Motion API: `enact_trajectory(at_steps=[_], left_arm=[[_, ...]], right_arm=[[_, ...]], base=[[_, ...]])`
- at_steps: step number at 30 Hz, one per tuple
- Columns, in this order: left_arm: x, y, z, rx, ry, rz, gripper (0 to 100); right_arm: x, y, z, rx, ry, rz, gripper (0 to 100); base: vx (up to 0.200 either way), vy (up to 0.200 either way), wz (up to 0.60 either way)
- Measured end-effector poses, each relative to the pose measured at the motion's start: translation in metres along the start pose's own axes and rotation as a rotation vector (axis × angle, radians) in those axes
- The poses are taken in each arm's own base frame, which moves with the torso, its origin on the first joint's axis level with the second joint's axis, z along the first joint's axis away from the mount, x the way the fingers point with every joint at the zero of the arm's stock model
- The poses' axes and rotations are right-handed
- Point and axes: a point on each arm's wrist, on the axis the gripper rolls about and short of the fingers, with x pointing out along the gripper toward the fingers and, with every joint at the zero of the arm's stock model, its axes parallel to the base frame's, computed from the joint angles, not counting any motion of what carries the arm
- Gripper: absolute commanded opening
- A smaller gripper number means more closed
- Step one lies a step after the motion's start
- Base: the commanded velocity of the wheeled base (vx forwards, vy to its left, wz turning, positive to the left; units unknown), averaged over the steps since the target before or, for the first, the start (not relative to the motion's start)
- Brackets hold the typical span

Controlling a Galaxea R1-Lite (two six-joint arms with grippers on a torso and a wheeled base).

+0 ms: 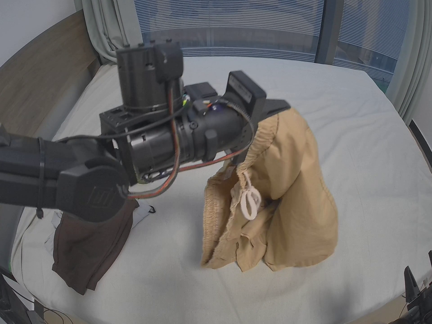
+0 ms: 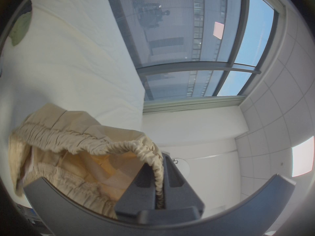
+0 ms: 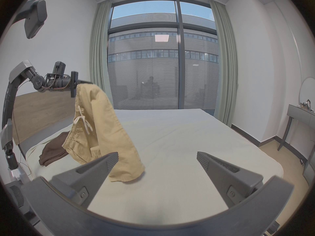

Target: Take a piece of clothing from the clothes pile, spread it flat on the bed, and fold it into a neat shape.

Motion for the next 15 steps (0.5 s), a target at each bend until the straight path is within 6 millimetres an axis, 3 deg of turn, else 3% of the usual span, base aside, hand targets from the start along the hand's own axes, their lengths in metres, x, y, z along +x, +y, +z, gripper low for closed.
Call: enact_trajectory(at_steps=[5,15], left_arm=[[-0.022,0.021,0.0,0.022,-0.048,0.046,0],[-0.057,0.016,0.009,0.07,-0.152,-0.017,0]], right_arm=[[0.0,0.0,0.0,0.0,0.0,0.0,100],[0.0,0.0,0.0,0.0,0.0,-0.001,100]], base=[[0.0,0.0,0.0],[0.0,0.0,0.0]])
